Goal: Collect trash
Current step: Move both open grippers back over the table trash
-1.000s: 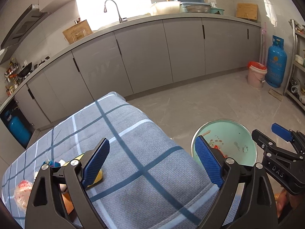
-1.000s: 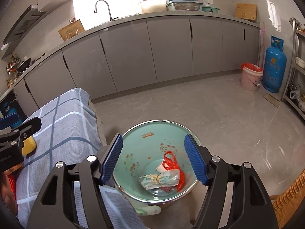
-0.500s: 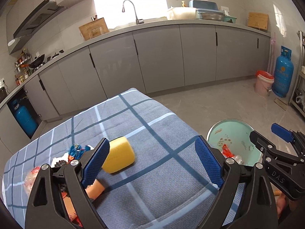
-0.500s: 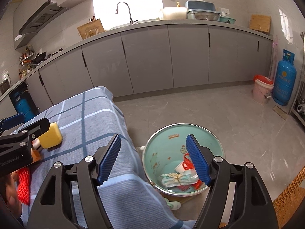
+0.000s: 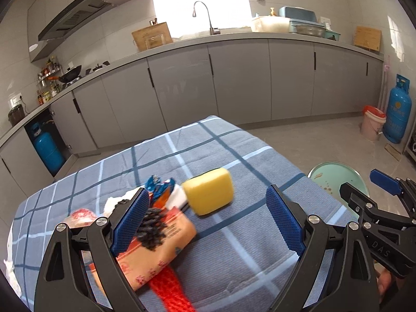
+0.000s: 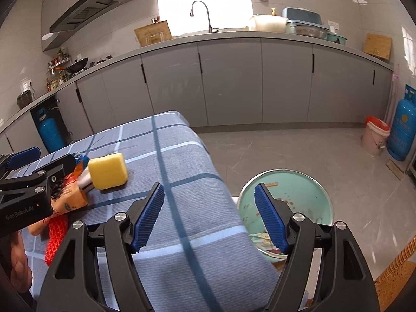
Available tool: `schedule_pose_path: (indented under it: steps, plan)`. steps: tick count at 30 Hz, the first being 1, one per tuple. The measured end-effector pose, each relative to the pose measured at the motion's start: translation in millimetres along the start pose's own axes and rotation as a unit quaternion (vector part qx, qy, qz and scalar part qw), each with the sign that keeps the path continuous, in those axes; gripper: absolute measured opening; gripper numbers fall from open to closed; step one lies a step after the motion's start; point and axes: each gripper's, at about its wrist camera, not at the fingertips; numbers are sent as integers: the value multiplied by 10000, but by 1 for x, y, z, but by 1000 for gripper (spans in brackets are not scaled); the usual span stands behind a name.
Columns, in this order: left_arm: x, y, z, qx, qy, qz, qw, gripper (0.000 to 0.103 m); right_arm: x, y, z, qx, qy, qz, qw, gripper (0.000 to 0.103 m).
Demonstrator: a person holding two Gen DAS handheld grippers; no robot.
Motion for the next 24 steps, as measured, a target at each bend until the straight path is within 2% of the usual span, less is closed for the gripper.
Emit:
schedule_pose_path:
  steps: [15, 24]
  plan:
    - [18, 48, -89, 521, -656, -154, 9964, 91, 0, 9, -90, 706, -626, -169, 9954, 73]
    - [13, 88, -155, 992, -1233, -558, 9858, 92, -4, 23, -142, 1144, -1018, -335, 9876, 73]
Point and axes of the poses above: each gripper's, at about its wrist camera, not at the fingertips, and x roughly against the way its jaws point, z to its right, y to its underside, and after that the axes turned 10 degrees about -z, right-handed
